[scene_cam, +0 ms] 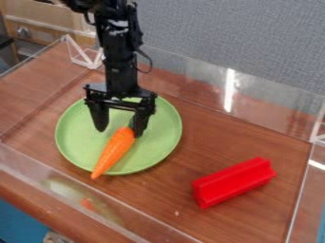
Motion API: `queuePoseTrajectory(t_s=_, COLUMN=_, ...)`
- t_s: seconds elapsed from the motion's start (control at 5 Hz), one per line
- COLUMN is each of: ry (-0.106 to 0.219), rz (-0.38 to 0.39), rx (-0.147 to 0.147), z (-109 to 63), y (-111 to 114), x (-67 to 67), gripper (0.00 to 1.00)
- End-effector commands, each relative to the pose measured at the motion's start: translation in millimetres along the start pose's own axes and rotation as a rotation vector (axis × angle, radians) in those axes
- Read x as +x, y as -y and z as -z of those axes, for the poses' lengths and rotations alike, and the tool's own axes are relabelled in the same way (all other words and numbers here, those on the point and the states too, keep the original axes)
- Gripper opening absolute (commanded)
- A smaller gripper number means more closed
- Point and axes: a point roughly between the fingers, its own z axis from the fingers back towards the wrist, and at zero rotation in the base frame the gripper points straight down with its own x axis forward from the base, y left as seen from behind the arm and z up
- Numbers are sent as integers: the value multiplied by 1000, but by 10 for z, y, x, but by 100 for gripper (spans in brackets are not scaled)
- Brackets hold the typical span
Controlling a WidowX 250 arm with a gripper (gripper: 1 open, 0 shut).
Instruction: Put the carrot on the green plate
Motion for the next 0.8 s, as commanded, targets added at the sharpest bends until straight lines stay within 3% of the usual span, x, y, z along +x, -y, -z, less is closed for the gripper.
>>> queuePoseTrajectory(t_s=0.0, ry=31, rz=-66, rx=-7, z=-11, y=-48, x=97, gripper=100)
queuePoseTrajectory(t_s=0.2, ry=32, rz=-147, rx=-13, z=17, y=-154, x=179, gripper=100)
queuePoseTrajectory(t_s=0.6, ry=32, rz=-209, rx=-18, z=64, y=-293, x=139, gripper=100)
